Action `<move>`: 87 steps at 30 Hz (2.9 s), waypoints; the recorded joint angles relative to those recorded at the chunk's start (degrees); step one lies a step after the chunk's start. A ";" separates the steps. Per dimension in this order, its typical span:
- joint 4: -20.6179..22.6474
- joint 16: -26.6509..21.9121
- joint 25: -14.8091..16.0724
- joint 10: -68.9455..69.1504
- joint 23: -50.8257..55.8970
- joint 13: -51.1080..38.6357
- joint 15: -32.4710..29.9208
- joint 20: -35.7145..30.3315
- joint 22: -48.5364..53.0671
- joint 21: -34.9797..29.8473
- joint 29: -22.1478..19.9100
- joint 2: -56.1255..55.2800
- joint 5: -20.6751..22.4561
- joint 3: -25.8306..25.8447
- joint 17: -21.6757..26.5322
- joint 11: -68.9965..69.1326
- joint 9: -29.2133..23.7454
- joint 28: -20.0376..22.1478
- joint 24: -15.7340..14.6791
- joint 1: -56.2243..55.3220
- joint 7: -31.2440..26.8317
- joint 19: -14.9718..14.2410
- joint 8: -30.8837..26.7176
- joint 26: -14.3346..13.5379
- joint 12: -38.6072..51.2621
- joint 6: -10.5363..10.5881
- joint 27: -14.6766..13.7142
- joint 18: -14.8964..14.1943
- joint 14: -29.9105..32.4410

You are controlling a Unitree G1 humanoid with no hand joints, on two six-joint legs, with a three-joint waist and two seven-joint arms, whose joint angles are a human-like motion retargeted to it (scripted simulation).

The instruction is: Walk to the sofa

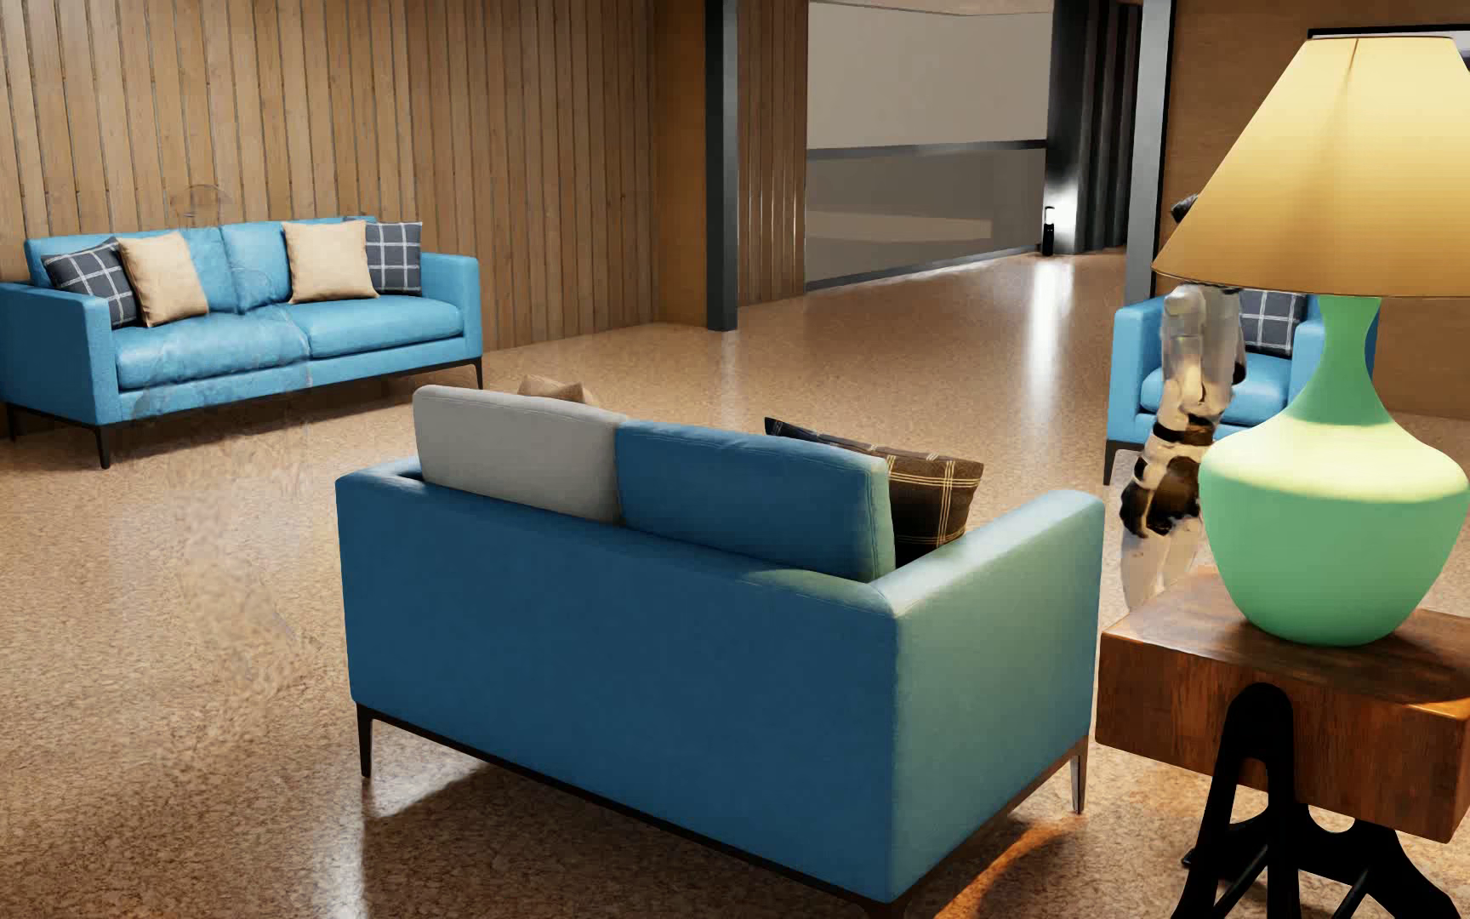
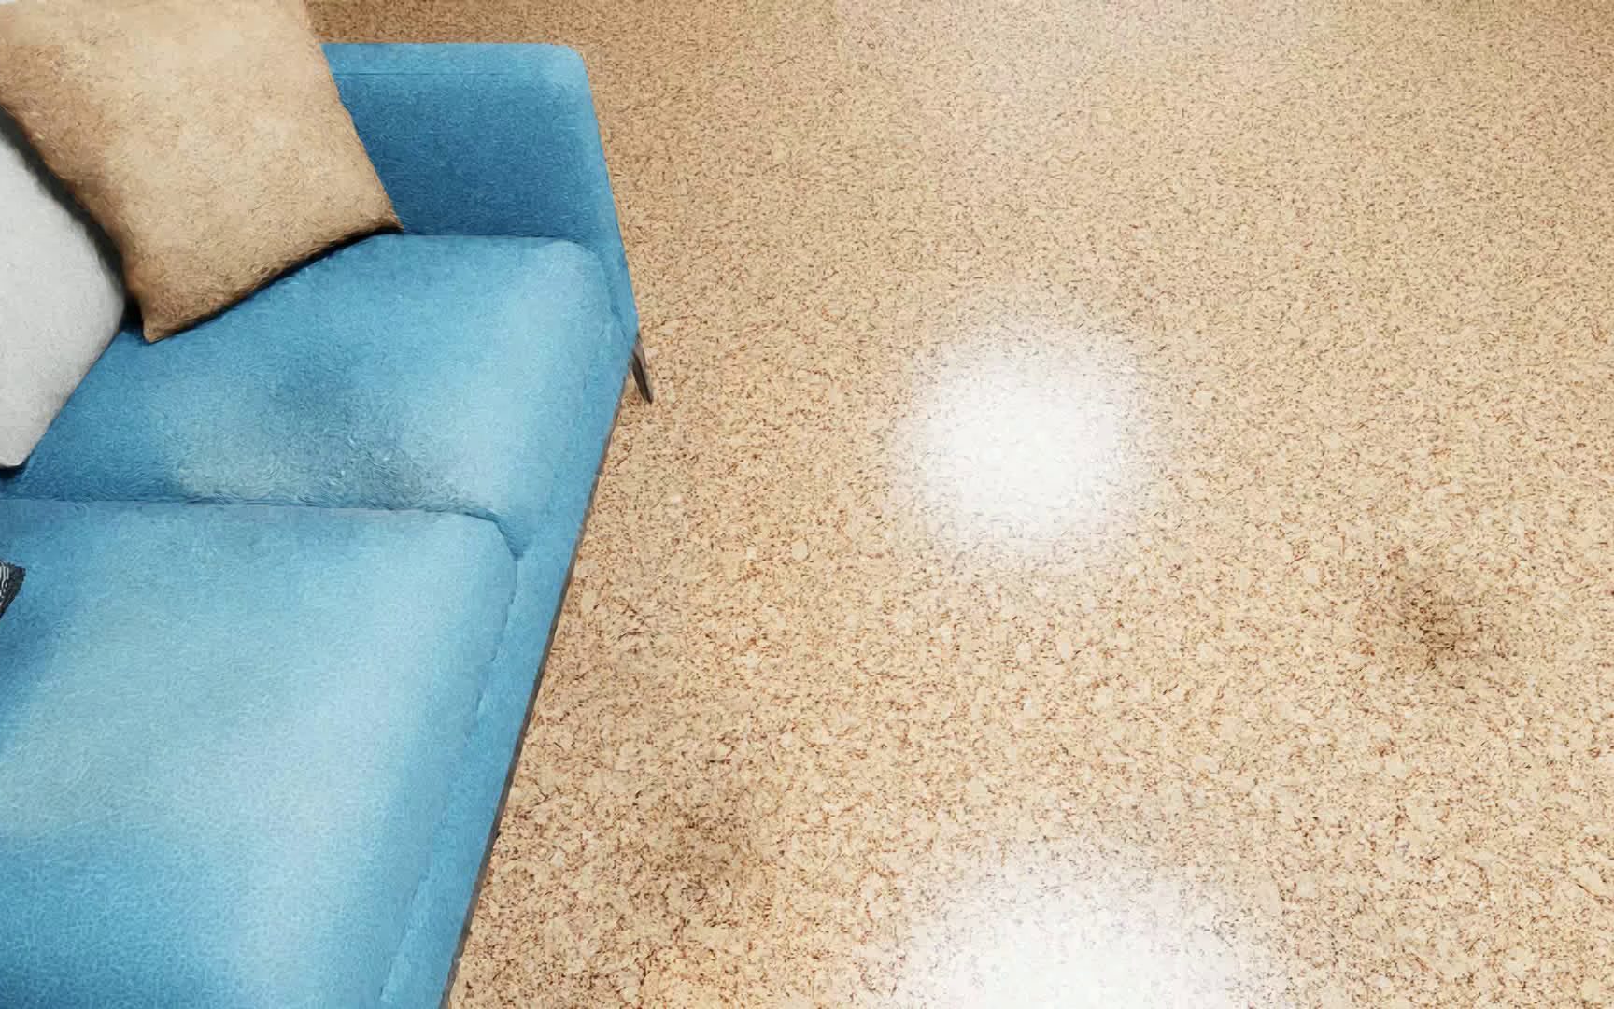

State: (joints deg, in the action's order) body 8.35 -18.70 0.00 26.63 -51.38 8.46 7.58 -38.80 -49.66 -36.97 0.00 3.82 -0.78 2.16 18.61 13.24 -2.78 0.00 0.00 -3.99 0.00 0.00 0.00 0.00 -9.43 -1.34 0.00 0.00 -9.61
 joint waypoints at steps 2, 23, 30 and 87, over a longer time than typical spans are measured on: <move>1.44 -0.08 0.00 1.51 -0.51 2.17 4.32 -0.14 0.47 5.47 0.00 0.69 -0.32 1.80 -0.14 -3.72 1.02 0.00 0.00 -0.93 0.00 0.00 0.00 0.00 -0.75 -0.84 0.00 0.00 0.51; -7.82 -1.36 0.00 37.15 -5.27 6.22 8.98 -1.82 2.05 7.09 0.00 -28.53 1.87 12.16 -0.38 36.82 -3.87 0.00 0.00 8.93 0.00 0.00 0.00 0.00 0.09 2.27 0.00 0.00 13.67; -3.44 -3.19 0.00 9.62 9.38 0.90 15.04 -2.61 -0.28 10.65 0.00 5.50 -0.02 -9.07 1.80 16.51 -5.21 0.00 0.00 -19.31 0.00 0.00 0.00 0.00 -7.39 -2.86 0.00 0.00 21.50; -8.15 -1.50 0.00 15.89 4.99 11.04 6.08 0.32 2.01 17.93 0.00 3.81 -15.07 0.97 4.64 21.73 -3.27 0.00 0.00 -19.72 0.00 0.00 0.00 0.00 -7.45 4.18 0.00 0.00 14.44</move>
State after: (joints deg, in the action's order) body 0.20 -20.20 0.00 42.51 -46.39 19.51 13.66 -38.48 -47.65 -19.04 0.00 7.63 -15.84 3.14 23.25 34.97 -6.04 0.00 0.00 -23.71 0.00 0.00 0.00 0.00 -16.89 2.85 0.00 0.00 4.83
